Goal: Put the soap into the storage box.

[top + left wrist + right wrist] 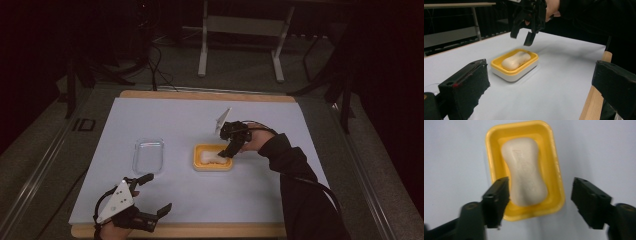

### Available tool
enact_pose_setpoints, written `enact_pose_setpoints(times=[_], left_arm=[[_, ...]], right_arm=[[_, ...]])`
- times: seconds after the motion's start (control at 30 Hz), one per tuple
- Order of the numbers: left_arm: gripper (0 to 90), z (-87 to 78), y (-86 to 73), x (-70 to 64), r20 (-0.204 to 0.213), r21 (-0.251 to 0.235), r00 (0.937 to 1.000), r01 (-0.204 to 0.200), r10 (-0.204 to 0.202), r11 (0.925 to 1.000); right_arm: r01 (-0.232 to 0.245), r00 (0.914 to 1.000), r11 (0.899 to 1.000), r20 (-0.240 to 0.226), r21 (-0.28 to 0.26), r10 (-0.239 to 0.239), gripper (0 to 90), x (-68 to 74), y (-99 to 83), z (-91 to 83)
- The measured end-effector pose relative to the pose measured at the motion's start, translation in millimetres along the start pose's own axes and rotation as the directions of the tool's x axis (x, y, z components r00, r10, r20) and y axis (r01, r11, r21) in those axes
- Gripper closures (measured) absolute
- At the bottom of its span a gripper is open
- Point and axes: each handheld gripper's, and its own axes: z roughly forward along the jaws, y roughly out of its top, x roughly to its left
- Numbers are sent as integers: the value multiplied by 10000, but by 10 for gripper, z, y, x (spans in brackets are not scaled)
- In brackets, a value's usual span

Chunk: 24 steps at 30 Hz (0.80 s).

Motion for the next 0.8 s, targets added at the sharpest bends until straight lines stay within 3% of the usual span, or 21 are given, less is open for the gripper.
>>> enact_pose_setpoints(times=[0.07,0.2,0.27,0.3,0.37,0.53,0.67,0.8], left_arm=[[11,3,0,2,-1,28,10000,-7,7,10000],[11,2,-2,0,-23,50,10000,-27,27,10000],[11,1,-2,0,-27,51,10000,-25,25,10000],[11,1,-2,0,-35,51,10000,-10,10,10000],[11,6,-4,2,-22,69,10000,3,-3,10000],[11,16,-6,1,5,108,10000,4,-4,9999],[11,18,-6,7,9,104,10000,31,-31,9999],[11,26,-6,6,29,151,10000,25,-26,9999]], right_arm=[[-479,9984,9987,302,-143,484,219,-8,-38,-53],[-1206,9915,9920,445,-375,1222,131,-57,-119,-134],[-1385,9887,9895,526,-425,1406,128,-62,-143,-156],[-1690,9831,9847,635,-431,1715,129,-72,-171,-177],[-1764,9804,9826,786,-575,1806,126,-74,-230,-205],[-2468,9598,9652,1155,-865,2558,131,-47,-352,-248],[-2765,9444,9544,1520,-1129,2916,132,-9,-434,-275],[-3287,9211,9331,1687,-1460,3508,135,19,-528,-311]])
